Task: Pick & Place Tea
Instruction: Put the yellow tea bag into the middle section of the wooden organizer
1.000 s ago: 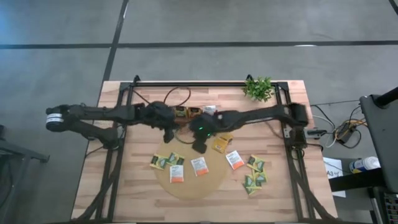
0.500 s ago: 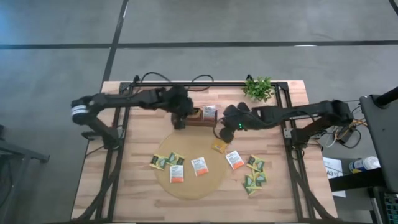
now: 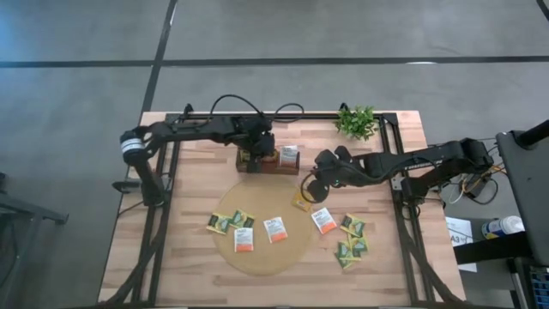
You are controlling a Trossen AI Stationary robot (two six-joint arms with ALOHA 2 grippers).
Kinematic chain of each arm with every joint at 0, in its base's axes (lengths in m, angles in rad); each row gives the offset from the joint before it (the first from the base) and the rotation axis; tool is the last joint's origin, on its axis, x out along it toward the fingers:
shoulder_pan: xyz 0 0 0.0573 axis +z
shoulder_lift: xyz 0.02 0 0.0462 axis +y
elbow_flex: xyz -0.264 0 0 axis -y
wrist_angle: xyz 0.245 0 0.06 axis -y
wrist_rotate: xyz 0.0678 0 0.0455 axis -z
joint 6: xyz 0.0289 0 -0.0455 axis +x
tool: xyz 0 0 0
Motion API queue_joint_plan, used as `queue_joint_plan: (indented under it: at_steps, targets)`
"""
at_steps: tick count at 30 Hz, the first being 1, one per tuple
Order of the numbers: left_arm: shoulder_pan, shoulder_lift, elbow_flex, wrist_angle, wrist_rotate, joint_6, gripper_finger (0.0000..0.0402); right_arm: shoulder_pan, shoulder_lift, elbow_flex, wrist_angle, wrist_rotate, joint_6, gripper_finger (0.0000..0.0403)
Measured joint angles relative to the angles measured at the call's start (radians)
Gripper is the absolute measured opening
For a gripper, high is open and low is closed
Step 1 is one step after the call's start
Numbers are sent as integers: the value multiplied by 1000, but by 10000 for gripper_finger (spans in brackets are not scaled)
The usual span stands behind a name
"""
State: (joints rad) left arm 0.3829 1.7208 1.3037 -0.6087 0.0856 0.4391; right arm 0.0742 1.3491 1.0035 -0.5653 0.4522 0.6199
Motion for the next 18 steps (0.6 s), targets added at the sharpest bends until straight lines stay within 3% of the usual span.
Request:
queue_joint_plan:
  at_steps: [12,18]
  targets:
    - [4,43,-1,16,-1,-7,1,0,0,-2,1,23,-37,68]
    - [6,43,-1,16,-55,-51,27,-1,0,-2,1,23,-40,68]
